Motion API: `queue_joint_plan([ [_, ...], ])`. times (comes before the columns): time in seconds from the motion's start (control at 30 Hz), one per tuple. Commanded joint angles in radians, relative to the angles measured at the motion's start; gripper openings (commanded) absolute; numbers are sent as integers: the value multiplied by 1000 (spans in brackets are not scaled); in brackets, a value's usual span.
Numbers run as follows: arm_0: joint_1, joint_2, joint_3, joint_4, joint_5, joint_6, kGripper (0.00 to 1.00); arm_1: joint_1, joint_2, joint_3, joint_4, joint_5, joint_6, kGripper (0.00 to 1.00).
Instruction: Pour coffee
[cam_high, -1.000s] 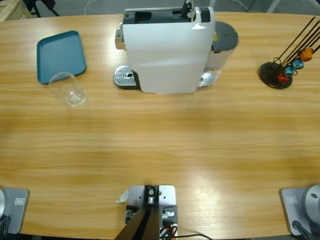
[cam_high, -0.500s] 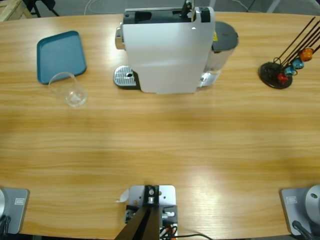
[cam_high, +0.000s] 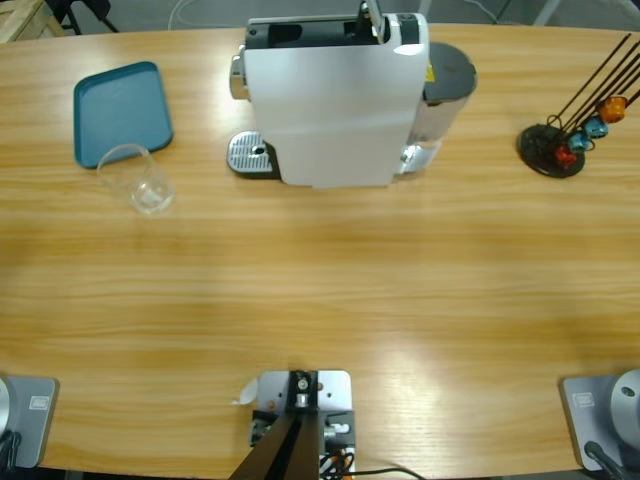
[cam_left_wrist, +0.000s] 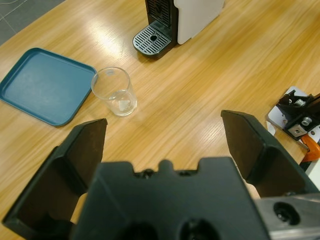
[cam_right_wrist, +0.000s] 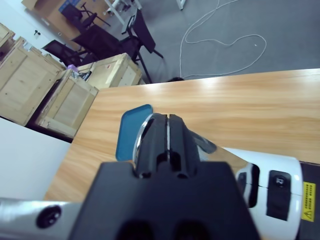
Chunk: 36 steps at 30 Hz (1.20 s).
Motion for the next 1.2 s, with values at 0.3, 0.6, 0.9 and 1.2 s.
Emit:
queue_joint_plan([
  [0.3,6,-22,24,14,8,-7,1000,105,206,23,-9,9,3,0],
  [0.6,6,-19,24,14,10,-7,1000,110,270,27,-23,9,-13,0],
  [0.9,6,-18,24,14,14,-8,1000,118,351,59,-22,22,-26,0],
  [1.2,6,-12,23,14,16,-8,1000,118,394,91,14,-5,-26,0],
])
